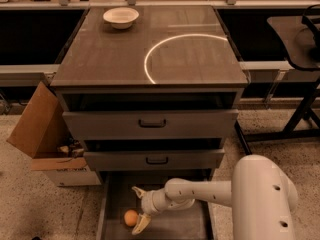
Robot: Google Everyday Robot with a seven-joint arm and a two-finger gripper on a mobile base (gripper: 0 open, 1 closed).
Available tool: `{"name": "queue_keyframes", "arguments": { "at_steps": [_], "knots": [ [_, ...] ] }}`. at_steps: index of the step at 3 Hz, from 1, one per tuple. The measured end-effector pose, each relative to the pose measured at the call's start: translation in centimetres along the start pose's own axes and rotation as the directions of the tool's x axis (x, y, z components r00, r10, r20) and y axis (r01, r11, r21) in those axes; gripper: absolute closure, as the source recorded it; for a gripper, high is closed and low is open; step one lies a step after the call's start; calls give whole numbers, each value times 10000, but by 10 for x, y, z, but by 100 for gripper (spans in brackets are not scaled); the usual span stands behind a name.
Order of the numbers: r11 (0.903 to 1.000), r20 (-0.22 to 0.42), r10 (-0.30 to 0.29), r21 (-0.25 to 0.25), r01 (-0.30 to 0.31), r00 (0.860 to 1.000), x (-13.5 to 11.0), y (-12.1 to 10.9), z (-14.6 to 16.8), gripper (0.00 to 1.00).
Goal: Pick orange from bottom drawer and place on counter
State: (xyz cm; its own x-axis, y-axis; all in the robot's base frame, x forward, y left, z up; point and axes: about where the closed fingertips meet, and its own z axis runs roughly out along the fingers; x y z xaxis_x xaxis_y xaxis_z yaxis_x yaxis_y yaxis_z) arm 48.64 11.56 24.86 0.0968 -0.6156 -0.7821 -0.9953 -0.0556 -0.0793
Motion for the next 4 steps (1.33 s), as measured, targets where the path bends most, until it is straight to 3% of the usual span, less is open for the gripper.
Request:
{"name": "queue_keyframes", "arguments": {
  "at_steps": [1, 2, 4],
  "knots": [
    [9997, 21, -224, 17, 224, 9997, 19, -3, 39, 0],
    [9994, 94, -343, 1, 343, 9994, 30, -6, 58, 0],
    [9993, 149, -374, 54, 373, 9992, 52, -11, 77, 0]
  ]
}}
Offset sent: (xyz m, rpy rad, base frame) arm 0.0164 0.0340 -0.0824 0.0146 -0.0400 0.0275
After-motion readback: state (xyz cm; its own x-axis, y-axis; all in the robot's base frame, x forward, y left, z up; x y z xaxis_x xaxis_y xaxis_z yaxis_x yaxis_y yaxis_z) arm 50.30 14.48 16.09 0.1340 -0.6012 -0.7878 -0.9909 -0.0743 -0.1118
